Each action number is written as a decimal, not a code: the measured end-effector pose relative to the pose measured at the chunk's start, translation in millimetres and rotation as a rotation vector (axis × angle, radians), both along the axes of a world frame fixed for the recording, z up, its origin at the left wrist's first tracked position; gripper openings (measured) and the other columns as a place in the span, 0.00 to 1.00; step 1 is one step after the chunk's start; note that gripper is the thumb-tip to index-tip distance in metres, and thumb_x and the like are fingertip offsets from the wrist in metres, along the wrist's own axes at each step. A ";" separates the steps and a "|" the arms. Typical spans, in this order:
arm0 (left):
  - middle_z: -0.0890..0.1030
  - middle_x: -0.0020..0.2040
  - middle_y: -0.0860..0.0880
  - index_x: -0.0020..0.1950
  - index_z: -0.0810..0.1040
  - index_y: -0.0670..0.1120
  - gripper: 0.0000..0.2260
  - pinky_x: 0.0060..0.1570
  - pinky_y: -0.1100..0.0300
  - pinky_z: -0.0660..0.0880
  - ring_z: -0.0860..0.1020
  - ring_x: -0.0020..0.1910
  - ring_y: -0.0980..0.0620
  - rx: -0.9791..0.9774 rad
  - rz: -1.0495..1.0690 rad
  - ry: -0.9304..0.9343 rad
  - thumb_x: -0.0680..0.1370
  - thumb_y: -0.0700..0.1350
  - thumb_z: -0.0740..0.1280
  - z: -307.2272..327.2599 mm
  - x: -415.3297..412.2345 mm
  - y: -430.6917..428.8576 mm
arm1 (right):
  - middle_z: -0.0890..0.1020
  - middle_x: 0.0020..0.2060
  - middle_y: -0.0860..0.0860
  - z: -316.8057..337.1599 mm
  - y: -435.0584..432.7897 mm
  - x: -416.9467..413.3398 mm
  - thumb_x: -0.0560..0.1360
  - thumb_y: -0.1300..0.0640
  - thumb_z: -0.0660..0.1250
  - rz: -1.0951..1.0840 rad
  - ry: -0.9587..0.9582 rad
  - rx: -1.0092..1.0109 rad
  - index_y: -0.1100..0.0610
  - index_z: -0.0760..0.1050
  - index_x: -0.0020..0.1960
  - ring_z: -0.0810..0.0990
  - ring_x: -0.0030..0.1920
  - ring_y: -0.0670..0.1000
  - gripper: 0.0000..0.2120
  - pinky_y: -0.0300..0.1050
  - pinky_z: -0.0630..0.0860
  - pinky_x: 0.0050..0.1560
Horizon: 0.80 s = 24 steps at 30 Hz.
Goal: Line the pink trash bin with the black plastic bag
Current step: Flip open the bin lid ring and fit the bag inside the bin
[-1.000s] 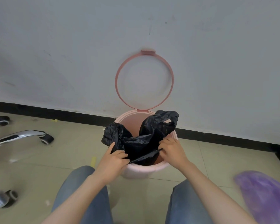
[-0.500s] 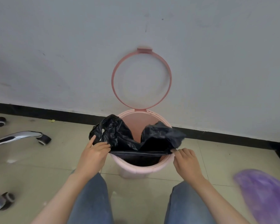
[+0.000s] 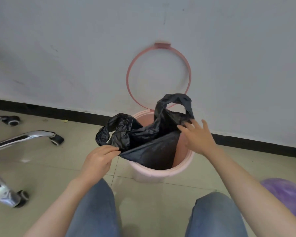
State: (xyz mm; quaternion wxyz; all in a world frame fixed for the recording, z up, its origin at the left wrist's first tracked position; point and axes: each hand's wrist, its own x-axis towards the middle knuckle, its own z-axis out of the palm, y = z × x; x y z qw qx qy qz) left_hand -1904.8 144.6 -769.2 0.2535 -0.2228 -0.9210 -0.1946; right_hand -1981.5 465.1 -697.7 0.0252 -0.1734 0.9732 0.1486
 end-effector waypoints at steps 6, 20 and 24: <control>0.86 0.41 0.42 0.42 0.84 0.40 0.17 0.35 0.48 0.82 0.84 0.38 0.44 0.029 0.082 -0.026 0.70 0.39 0.55 0.0 0.5 -20.3 | 0.85 0.45 0.54 16.5 19.7 -9.1 0.74 0.59 0.58 -0.089 0.049 -0.199 0.57 0.79 0.49 0.78 0.51 0.56 0.12 0.53 0.55 0.67; 0.85 0.47 0.42 0.55 0.75 0.44 0.20 0.35 0.49 0.82 0.84 0.43 0.43 0.048 -0.009 -0.044 0.70 0.36 0.51 19.5 3.6 -16.1 | 0.77 0.22 0.47 -6.6 12.3 4.6 0.49 0.61 0.81 0.285 0.132 0.041 0.50 0.78 0.30 0.77 0.29 0.52 0.15 0.42 0.66 0.41; 0.85 0.49 0.41 0.57 0.71 0.49 0.20 0.36 0.46 0.82 0.84 0.45 0.42 0.045 -0.037 -0.068 0.69 0.37 0.50 23.1 1.3 -11.2 | 0.85 0.44 0.56 -6.4 17.3 21.3 0.54 0.62 0.79 0.277 0.180 -0.184 0.56 0.79 0.50 0.83 0.45 0.58 0.25 0.50 0.81 0.40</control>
